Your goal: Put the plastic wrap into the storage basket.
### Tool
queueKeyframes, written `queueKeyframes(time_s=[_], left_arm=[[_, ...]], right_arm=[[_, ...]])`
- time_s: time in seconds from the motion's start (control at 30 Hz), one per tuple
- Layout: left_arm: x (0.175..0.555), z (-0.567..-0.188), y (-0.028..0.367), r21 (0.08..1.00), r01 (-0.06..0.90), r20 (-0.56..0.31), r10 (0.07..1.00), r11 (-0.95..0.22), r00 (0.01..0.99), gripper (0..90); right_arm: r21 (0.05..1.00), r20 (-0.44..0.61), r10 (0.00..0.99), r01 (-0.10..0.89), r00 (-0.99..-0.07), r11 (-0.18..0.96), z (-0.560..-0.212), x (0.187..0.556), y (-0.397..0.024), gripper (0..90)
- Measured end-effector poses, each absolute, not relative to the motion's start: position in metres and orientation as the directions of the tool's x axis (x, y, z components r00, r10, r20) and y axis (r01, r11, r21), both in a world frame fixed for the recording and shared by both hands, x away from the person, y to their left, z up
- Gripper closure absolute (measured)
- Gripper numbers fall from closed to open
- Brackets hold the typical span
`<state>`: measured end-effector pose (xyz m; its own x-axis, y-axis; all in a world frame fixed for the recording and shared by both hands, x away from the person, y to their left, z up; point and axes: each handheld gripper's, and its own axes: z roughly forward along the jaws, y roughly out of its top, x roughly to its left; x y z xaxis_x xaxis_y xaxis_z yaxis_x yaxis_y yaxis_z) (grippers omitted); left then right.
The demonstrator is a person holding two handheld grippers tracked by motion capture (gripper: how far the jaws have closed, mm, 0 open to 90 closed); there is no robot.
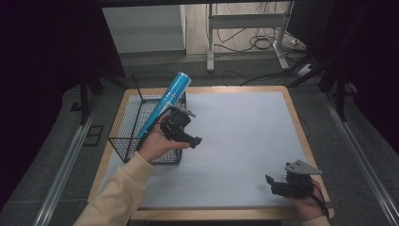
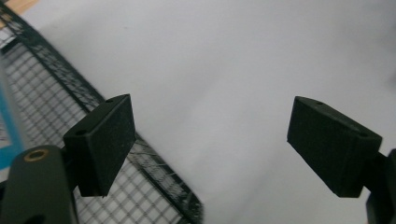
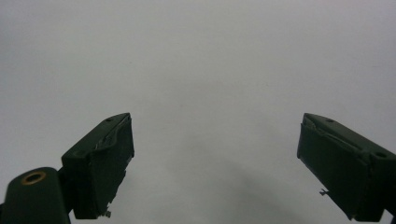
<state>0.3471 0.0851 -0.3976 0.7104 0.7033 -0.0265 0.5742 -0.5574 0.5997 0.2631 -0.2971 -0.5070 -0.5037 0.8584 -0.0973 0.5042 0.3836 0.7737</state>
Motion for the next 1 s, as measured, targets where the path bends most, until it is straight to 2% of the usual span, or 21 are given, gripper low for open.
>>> queueKeyframes(time_s=[0.53, 0.77, 1.0], left_arm=[[0.295, -0.445, 0.065, 0.618, 0.536, -0.086, 0.628, -0.576, 0.774, 15.4], [0.290, -0.462, 0.066, 0.609, 0.559, -0.115, 0.635, -0.562, 0.764, 15.6], [0.290, -0.463, 0.067, 0.611, 0.562, -0.117, 0.639, -0.557, 0.760, 15.6]], right_arm=[[0.772, -0.102, 0.856, 0.502, -0.506, 0.389, -0.507, 0.262, -0.296, 11.3], [0.771, -0.102, 0.856, 0.503, -0.508, 0.390, -0.507, 0.262, -0.296, 11.3], [0.773, -0.104, 0.856, 0.500, -0.507, 0.390, -0.507, 0.262, -0.296, 11.3]])
